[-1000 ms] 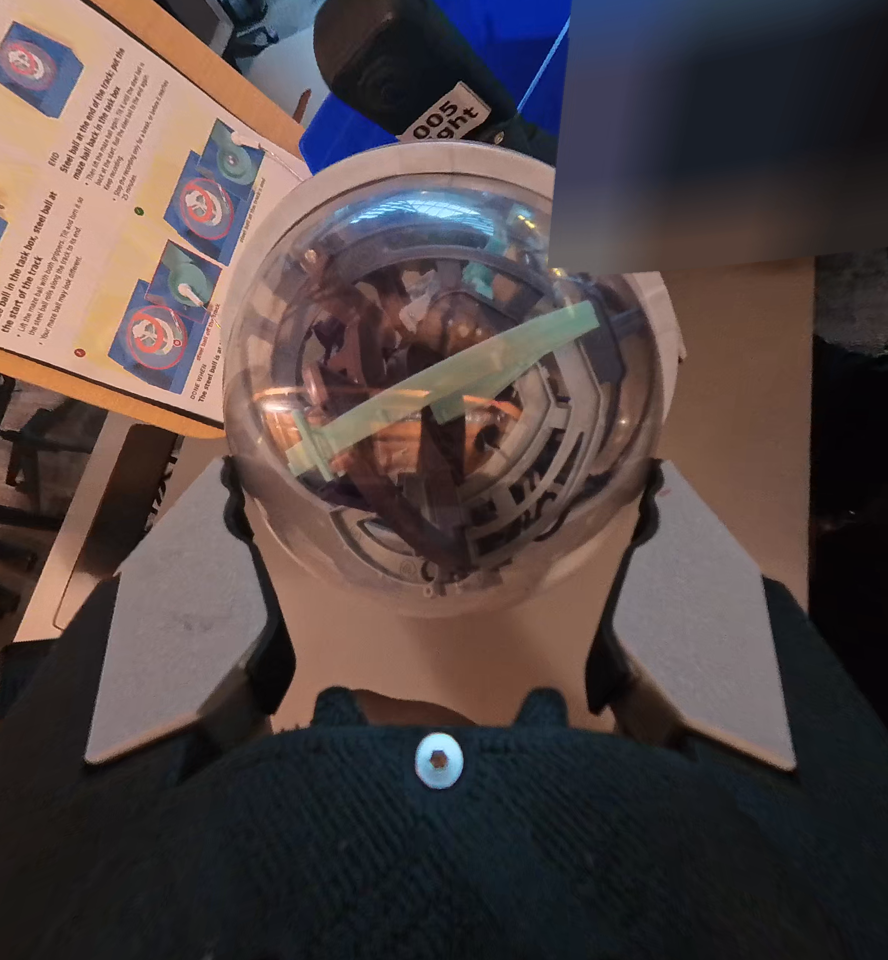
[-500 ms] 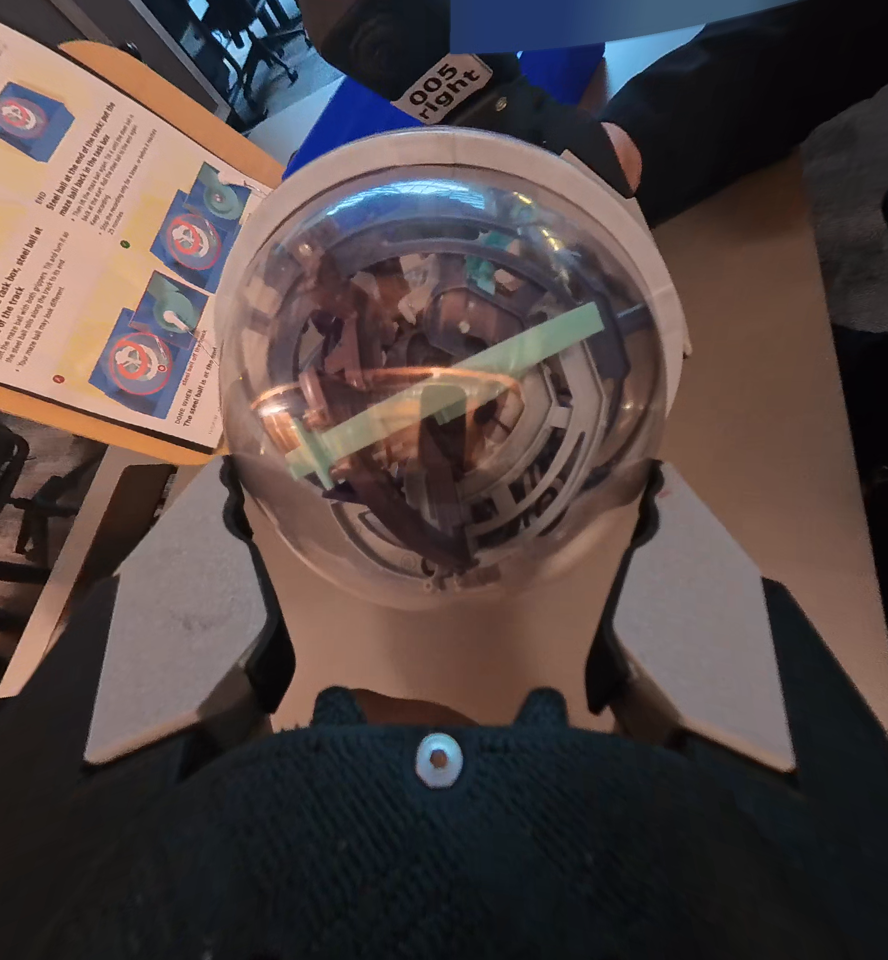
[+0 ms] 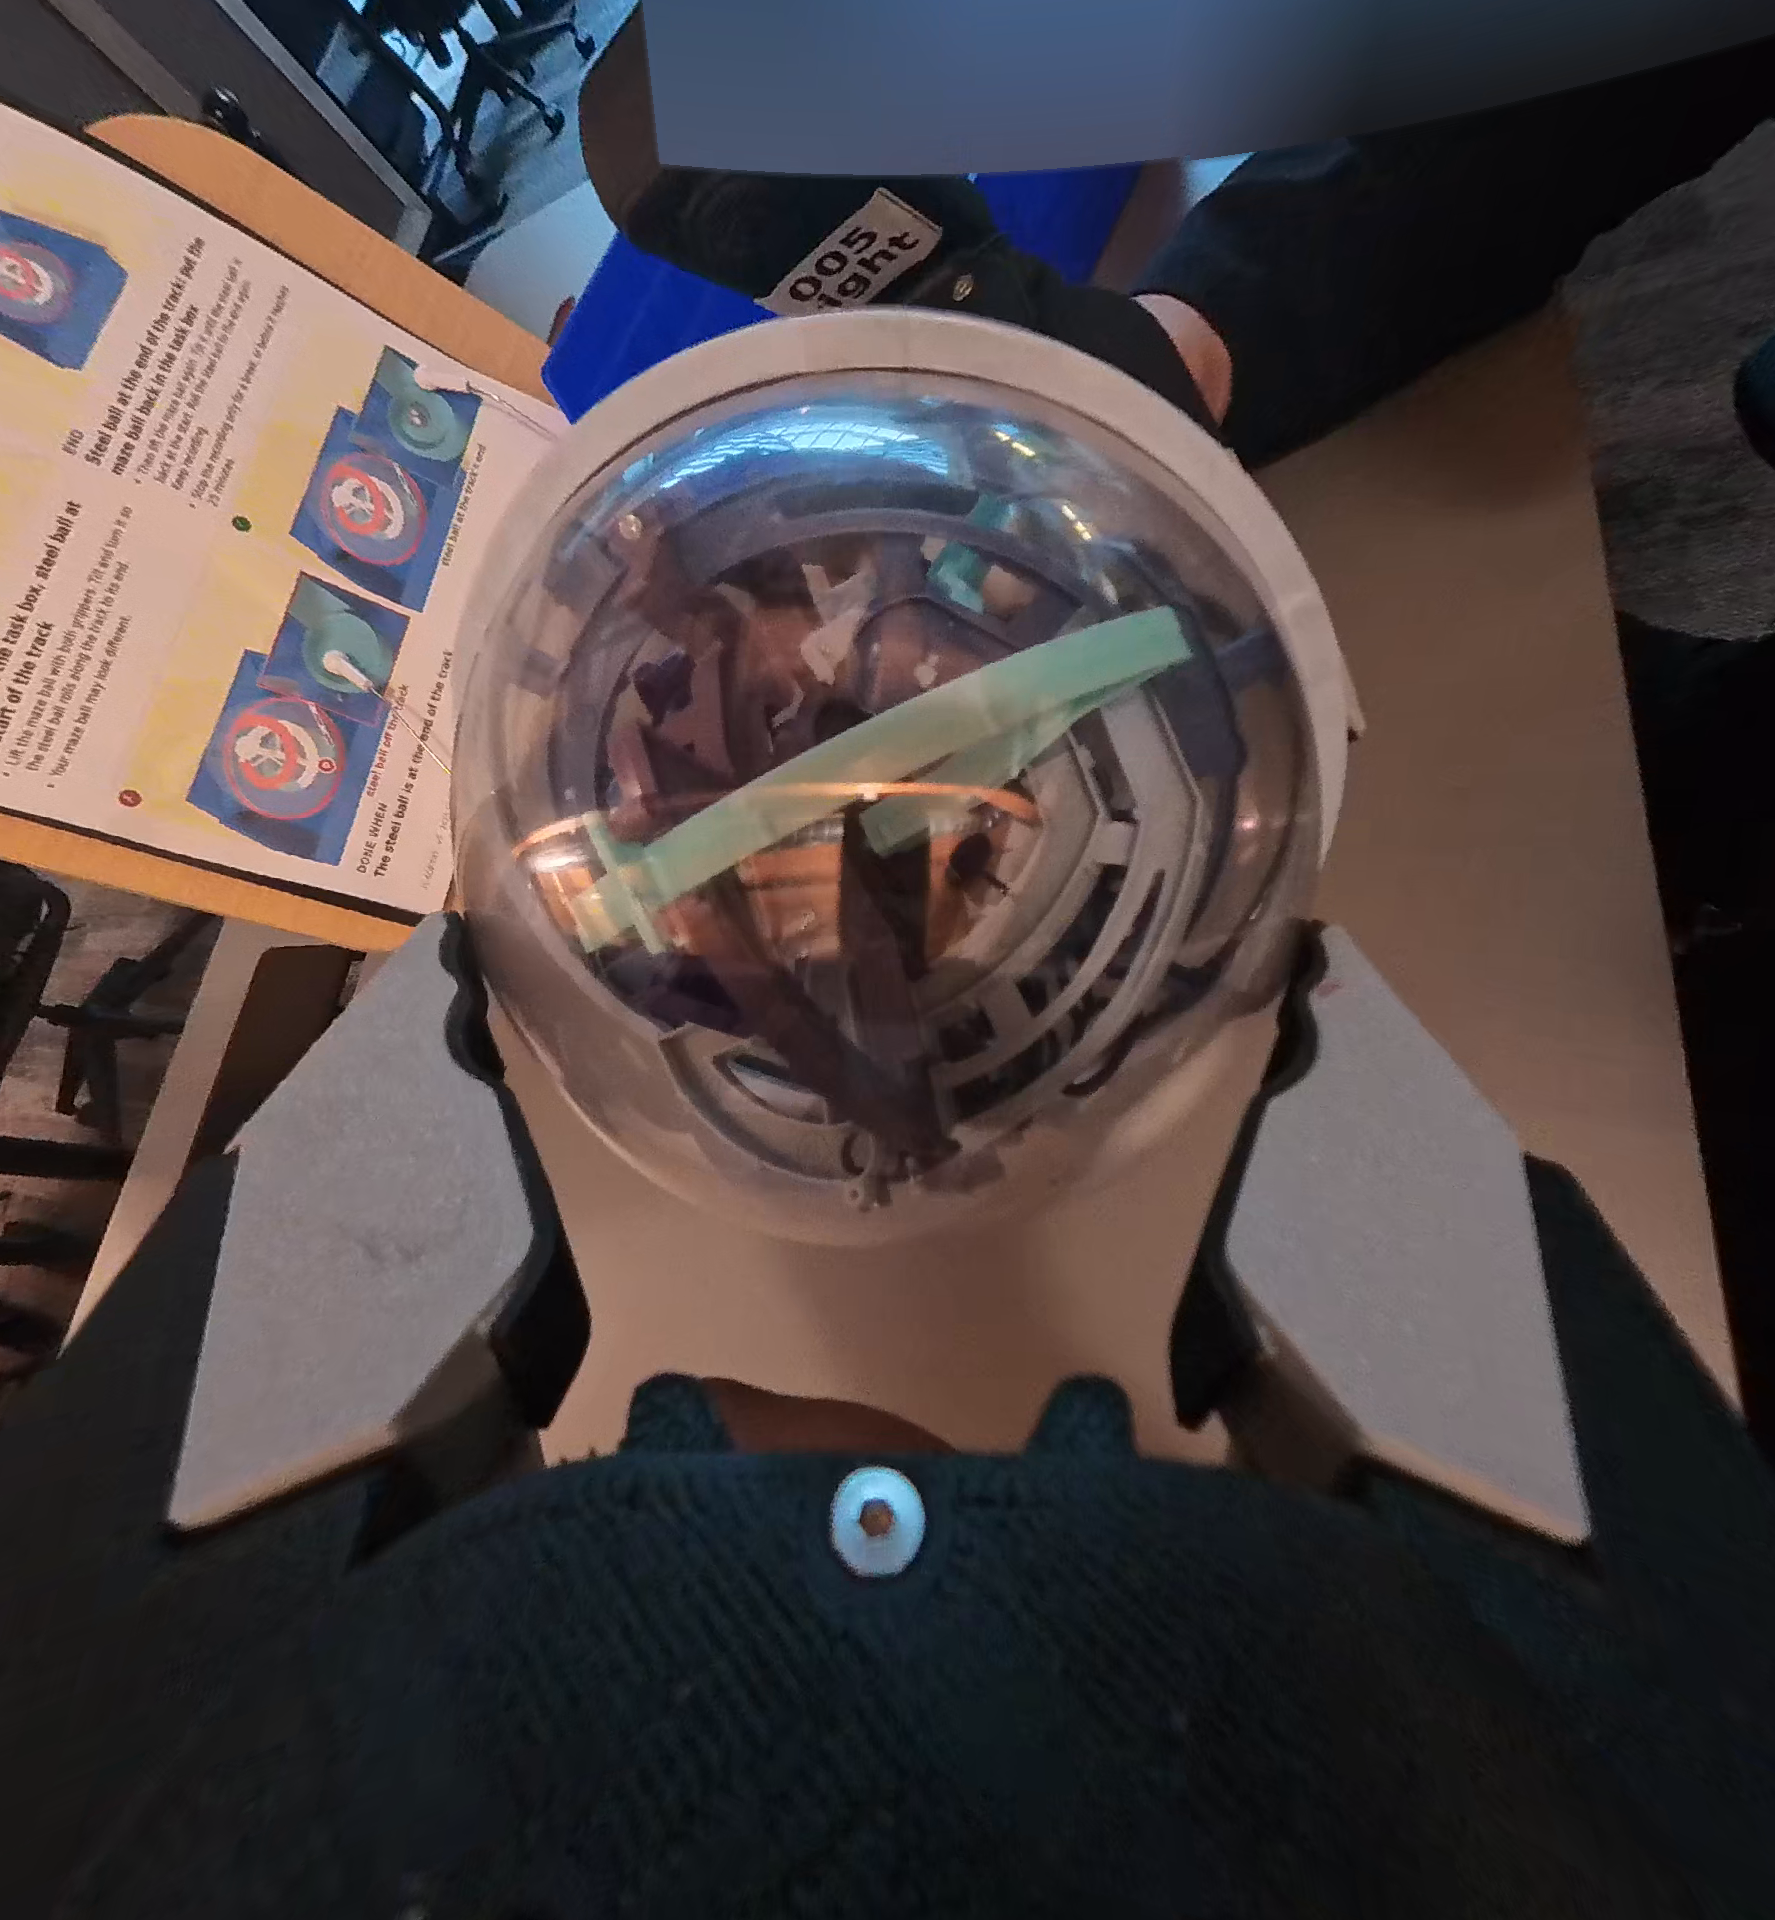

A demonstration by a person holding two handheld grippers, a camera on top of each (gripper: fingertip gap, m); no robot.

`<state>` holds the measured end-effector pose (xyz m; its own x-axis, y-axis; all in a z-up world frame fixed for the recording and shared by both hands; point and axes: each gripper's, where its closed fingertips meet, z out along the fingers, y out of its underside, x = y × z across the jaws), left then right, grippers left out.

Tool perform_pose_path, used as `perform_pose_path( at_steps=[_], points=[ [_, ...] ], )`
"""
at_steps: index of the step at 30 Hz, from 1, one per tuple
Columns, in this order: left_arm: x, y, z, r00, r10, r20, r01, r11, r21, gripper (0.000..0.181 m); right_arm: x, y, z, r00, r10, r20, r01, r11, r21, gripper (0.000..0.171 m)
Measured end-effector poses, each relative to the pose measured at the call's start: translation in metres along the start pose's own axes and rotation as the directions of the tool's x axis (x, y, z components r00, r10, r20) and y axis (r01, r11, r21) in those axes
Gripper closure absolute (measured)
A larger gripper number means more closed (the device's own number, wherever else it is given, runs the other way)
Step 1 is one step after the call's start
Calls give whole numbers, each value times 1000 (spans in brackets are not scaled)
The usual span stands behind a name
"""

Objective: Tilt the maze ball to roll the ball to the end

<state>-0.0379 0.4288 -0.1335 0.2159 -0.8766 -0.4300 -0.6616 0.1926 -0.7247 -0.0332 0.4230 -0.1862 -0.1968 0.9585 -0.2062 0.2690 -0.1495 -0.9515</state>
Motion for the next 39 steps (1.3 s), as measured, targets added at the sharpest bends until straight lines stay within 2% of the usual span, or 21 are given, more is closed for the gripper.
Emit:
perform_pose_path(
  at_steps=[39],
  points=[
    [1,-1,-6,999,21,-48,-24,997,-69,35,-5,0,5,1000,22,-2,-22,1000,-12,15]
  ],
)
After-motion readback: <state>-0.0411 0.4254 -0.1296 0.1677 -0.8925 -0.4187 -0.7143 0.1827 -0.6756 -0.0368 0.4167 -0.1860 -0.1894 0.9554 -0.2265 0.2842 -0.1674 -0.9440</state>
